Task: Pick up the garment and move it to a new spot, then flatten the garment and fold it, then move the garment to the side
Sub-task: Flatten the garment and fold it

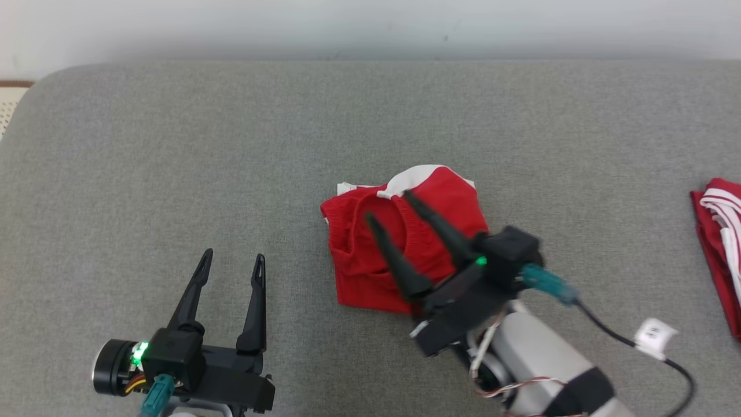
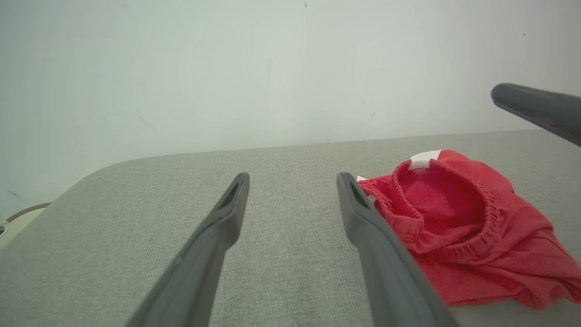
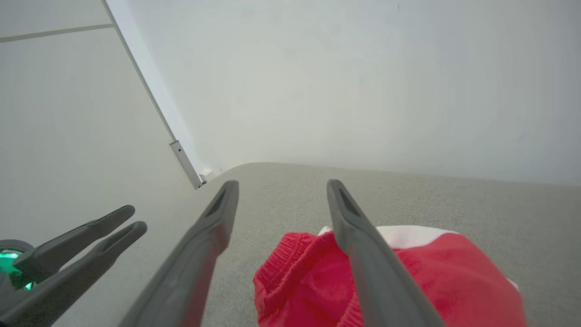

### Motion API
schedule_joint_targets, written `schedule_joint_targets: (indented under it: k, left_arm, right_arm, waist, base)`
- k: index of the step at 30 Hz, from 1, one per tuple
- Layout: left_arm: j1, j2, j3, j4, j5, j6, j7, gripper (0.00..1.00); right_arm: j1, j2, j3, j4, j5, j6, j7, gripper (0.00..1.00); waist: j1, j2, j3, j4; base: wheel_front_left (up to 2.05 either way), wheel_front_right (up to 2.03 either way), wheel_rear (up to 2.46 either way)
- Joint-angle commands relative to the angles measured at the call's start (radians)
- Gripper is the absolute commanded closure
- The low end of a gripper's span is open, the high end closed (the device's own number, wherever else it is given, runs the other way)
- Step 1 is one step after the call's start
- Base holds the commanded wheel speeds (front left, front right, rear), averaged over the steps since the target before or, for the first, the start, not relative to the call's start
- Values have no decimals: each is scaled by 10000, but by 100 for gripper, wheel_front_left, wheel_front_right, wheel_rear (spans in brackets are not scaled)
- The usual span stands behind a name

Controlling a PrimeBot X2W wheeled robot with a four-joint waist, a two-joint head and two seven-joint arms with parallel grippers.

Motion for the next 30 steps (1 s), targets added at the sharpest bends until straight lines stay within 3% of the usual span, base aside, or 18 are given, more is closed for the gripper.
schedule_joint_targets:
  k: [1, 15, 22, 30]
  left_arm:
    - [96, 86, 12, -58, 55, 62, 41, 0]
    - [514, 600, 287, -295, -11, 274, 230, 0]
    - [800, 783, 330, -362, -39, 382, 291, 0]
    - [1149, 882, 404, -306, -186, 454, 288, 0]
  right_arm:
    - [226, -145, -251, -252, -165, -1, -20, 0]
    - [3066, -865, -4343, -2776, -1797, -1, 692, 0]
    - [4364, -1018, -5304, -3483, -2394, -1, 1221, 0]
    - [5429, -1021, -5705, -3952, -2611, -1, 1585, 0]
  waist:
    - [0, -1, -121, -95]
    - [0, -1, -729, -531]
    - [0, -1, -1111, -676]
    - [0, -1, -1477, -779]
  base:
    - [0, 0, 0]
    - [0, 0, 0]
    - [0, 0, 0]
    - [0, 0, 0]
